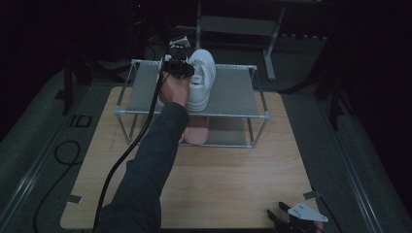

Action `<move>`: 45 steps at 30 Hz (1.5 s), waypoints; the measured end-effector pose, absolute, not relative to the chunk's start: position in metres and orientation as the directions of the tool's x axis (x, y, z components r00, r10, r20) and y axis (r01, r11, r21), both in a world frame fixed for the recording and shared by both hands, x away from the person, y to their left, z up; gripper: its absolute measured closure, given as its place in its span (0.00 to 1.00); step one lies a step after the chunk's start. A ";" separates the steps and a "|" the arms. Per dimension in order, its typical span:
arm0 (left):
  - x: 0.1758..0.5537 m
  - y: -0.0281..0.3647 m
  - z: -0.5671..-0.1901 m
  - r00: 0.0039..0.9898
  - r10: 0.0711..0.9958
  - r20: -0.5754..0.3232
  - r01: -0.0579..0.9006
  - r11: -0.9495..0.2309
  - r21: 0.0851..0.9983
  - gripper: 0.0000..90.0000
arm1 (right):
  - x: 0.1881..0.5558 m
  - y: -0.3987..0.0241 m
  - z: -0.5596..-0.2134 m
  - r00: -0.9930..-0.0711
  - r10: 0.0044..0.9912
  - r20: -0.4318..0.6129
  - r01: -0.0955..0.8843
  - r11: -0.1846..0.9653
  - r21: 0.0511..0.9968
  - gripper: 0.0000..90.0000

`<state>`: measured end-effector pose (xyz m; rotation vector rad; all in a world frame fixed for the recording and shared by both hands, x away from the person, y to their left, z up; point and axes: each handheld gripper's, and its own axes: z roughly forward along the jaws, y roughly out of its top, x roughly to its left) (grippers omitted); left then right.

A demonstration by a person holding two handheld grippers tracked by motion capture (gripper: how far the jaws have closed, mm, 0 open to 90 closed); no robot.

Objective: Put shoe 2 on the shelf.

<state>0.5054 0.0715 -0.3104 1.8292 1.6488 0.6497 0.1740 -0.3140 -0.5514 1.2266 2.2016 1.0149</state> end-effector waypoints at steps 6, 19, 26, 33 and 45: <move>0.506 0.076 -0.311 0.129 0.991 -0.030 0.705 -0.071 0.705 0.62 | 0.174 -0.314 -0.551 -0.522 0.853 -0.012 0.546 0.346 0.763 0.49; 0.503 0.080 -0.312 0.170 0.985 -0.029 0.693 -0.099 0.714 0.55 | 0.174 -0.313 -0.552 -0.524 0.852 -0.013 0.546 0.348 0.762 0.49; 0.501 0.082 -0.311 0.212 0.977 -0.008 0.680 -0.141 0.719 0.54 | 0.174 -0.313 -0.552 -0.525 0.851 -0.013 0.547 0.349 0.761 0.49; 0.496 0.085 -0.305 0.254 0.967 -0.013 0.664 -0.165 0.729 0.54 | 0.175 -0.313 -0.552 -0.526 0.851 -0.012 0.547 0.349 0.761 0.49; 0.487 0.090 -0.297 0.297 0.955 0.003 0.641 -0.202 0.740 0.54 | 0.175 -0.313 -0.552 -0.527 0.850 -0.012 0.549 0.351 0.758 0.49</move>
